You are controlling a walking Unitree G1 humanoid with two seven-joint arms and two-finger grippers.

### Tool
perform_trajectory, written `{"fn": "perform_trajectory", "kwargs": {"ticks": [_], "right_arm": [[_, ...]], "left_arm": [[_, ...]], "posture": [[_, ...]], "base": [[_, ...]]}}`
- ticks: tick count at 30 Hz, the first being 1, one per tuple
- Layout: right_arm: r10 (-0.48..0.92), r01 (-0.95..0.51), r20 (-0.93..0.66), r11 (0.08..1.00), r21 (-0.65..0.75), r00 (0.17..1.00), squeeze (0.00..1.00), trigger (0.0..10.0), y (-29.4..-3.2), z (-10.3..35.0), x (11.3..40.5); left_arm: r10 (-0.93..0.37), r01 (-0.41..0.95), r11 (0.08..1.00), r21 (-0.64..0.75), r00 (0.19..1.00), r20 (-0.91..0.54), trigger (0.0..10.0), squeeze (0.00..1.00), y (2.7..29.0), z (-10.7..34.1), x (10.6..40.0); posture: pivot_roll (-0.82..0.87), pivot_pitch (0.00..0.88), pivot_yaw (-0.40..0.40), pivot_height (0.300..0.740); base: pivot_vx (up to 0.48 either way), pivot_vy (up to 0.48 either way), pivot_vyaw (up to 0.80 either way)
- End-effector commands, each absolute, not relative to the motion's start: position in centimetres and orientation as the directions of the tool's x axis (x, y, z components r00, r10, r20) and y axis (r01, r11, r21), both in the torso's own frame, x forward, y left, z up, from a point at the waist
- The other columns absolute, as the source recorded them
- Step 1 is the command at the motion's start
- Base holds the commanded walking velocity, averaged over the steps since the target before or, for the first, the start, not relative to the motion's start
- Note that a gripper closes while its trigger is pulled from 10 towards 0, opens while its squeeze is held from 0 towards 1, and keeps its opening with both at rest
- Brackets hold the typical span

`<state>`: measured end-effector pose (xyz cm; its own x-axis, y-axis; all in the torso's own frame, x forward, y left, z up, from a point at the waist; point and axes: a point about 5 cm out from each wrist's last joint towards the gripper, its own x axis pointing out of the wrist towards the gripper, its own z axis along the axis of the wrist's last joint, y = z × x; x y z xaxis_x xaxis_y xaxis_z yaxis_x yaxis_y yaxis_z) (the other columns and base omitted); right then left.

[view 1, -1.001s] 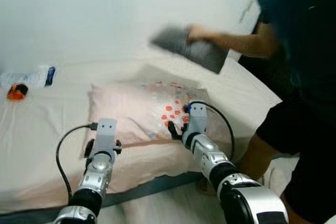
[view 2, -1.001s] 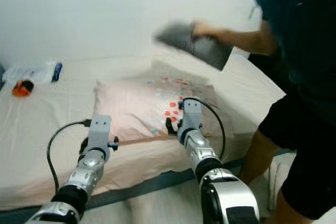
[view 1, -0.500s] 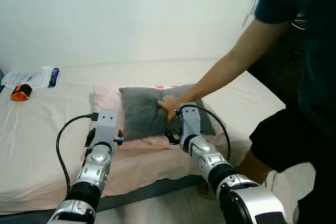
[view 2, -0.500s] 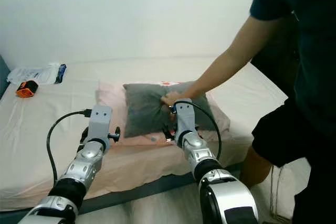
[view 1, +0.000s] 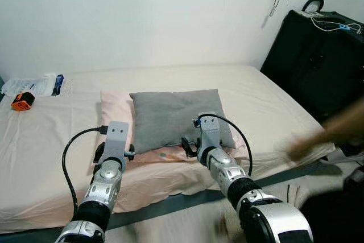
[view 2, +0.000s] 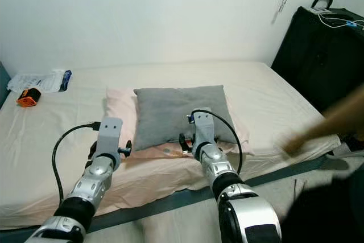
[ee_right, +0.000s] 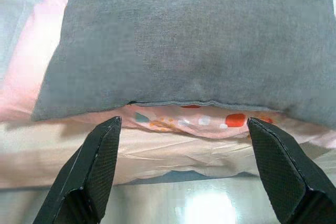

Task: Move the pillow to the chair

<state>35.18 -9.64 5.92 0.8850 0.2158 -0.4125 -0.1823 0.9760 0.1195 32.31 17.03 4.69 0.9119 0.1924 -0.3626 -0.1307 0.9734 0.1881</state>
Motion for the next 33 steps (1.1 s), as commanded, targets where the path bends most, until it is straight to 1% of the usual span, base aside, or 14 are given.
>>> {"fn": "perform_trajectory", "kwargs": {"ticks": [1,11,13,14,15,16,17,20,22,23,24,28,29,33], "right_arm": [[0.216,-0.168,-0.436,0.975,0.146,0.874,0.00,10.0,-9.8,5.5,35.0],[0.225,-0.168,-0.432,0.972,0.166,0.873,0.00,10.0,-9.9,5.2,34.7],[0.222,-0.165,-0.421,0.972,0.169,0.879,0.00,10.0,-9.9,5.0,34.5],[0.222,-0.165,-0.421,0.972,0.169,0.879,0.00,10.0,-9.9,5.0,34.5],[0.225,-0.172,-0.421,0.972,0.159,0.879,0.00,10.0,-9.9,4.9,34.4],[0.225,-0.172,-0.421,0.972,0.159,0.879,0.00,10.0,-9.9,4.9,34.4],[0.227,-0.179,-0.422,0.972,0.152,0.877,0.00,10.0,-9.8,4.8,34.3],[0.236,-0.190,-0.420,0.970,0.149,0.876,0.00,10.0,-9.6,4.8,34.3],[0.238,-0.192,-0.418,0.970,0.149,0.877,0.00,10.0,-9.6,4.8,34.3],[0.231,-0.202,-0.401,0.973,0.113,0.886,0.00,10.0,-9.6,5.1,34.4],[0.231,-0.202,-0.401,0.973,0.113,0.886,0.00,10.0,-9.6,5.1,34.4],[0.223,-0.204,-0.292,0.974,0.093,0.930,0.00,10.0,-9.9,7.1,35.5],[0.234,-0.217,-0.246,0.971,0.095,0.941,0.00,10.0,-10.2,8.5,36.3],[0.251,-0.256,-0.272,0.967,0.020,0.929,0.00,10.0,-10.6,9.0,36.7]], "left_arm": [[0.200,-0.144,0.974,0.176,0.909,-0.365,10.0,0.00,17.1,4.5,32.1],[0.206,-0.150,0.971,0.184,0.919,-0.336,10.0,0.00,17.4,4.5,31.9],[0.127,-0.070,0.977,0.201,0.950,-0.286,10.0,0.00,16.7,4.8,31.7],[0.127,-0.070,0.977,0.201,0.950,-0.286,10.0,0.00,16.7,4.8,31.7],[0.077,-0.027,0.981,0.193,0.965,-0.251,10.0,0.00,16.1,5.1,31.5],[0.077,-0.027,0.981,0.193,0.965,-0.251,10.0,0.00,16.1,5.1,31.5],[0.060,-0.030,0.991,0.133,0.971,-0.230,10.0,0.00,15.7,5.4,31.4],[0.016,-0.001,0.997,0.081,0.981,-0.192,10.0,0.00,15.0,5.9,31.4],[0.004,0.011,0.997,0.077,0.983,-0.183,10.0,0.00,14.8,6.0,31.4],[-0.003,0.017,0.997,0.076,0.984,-0.180,10.0,0.00,14.7,6.1,31.4],[-0.003,0.017,0.997,0.076,0.984,-0.180,10.0,0.00,14.7,6.1,31.4],[0.043,-0.035,0.998,0.048,0.983,-0.178,10.0,0.00,15.3,6.3,31.2],[0.069,-0.065,0.997,0.034,0.985,-0.160,10.0,0.00,16.0,6.8,31.3],[0.060,-0.055,0.998,0.042,0.988,-0.143,10.0,0.00,16.3,7.2,31.3]], "posture": [[0.02,0.000,-0.111,0.740],[0.01,0.000,-0.115,0.740],[0.01,0.000,-0.116,0.740],[0.01,0.000,-0.116,0.740],[0.02,0.000,-0.114,0.740],[0.02,0.000,-0.114,0.740],[0.01,0.000,-0.107,0.740],[0.01,0.000,-0.098,0.740],[0.01,0.000,-0.098,0.740],[0.01,0.000,-0.101,0.740],[0.01,0.000,-0.101,0.740],[0.03,0.000,-0.114,0.740],[0.02,0.000,-0.112,0.740],[0.02,0.000,-0.105,0.740]], "base": [[0.000,0.000,0.00],[0.000,0.000,0.00],[0.000,0.000,0.00],[0.000,0.000,0.00],[0.000,0.000,0.00],[0.000,0.000,0.00],[0.000,0.000,0.00],[0.000,0.000,0.00],[0.000,0.000,0.00],[0.000,0.000,0.00],[0.000,0.000,0.00],[0.316,0.000,0.00],[0.326,0.000,0.00],[0.327,0.000,0.00]]}}
